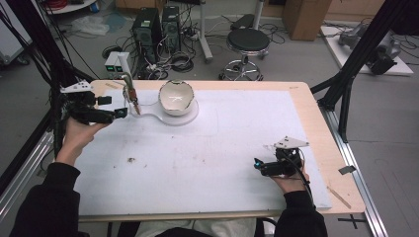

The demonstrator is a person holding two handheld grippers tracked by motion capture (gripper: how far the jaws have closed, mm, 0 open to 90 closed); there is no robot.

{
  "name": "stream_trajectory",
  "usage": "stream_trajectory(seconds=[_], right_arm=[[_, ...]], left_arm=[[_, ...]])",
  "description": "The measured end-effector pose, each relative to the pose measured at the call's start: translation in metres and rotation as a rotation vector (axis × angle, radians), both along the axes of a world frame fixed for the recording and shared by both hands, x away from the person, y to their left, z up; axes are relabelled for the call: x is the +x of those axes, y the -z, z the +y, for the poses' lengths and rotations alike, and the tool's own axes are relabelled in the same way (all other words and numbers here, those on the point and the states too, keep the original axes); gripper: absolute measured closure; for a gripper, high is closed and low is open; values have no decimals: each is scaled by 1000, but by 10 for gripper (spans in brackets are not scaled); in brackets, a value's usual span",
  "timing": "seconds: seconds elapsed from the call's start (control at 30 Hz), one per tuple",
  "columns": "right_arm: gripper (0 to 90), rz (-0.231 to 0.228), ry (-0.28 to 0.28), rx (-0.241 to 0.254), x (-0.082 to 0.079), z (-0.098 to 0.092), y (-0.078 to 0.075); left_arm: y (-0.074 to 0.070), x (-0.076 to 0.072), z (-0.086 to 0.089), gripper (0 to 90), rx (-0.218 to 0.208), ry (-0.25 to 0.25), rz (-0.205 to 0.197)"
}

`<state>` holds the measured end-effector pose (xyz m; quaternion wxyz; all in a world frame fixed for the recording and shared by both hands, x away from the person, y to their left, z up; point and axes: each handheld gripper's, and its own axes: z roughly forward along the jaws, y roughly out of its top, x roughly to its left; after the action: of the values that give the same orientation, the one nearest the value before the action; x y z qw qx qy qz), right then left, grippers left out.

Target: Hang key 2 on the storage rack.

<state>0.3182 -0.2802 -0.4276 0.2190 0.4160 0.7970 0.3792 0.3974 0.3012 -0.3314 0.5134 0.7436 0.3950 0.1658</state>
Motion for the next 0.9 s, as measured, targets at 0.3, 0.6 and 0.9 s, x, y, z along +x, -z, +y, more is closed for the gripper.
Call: stream_trajectory(seconds=[0.3, 0.6, 0.9], right_arm=[[6, -1, -1, 2, 0, 0, 0], [6, -3, -2, -1, 0, 0, 0], [6, 4, -1, -6, 0, 0, 1]], left_arm=[[17, -11, -2, 56, 3, -1, 0], [35, -28, 2, 56, -1, 18, -11], [48, -44, 10, 50, -2, -8, 7]])
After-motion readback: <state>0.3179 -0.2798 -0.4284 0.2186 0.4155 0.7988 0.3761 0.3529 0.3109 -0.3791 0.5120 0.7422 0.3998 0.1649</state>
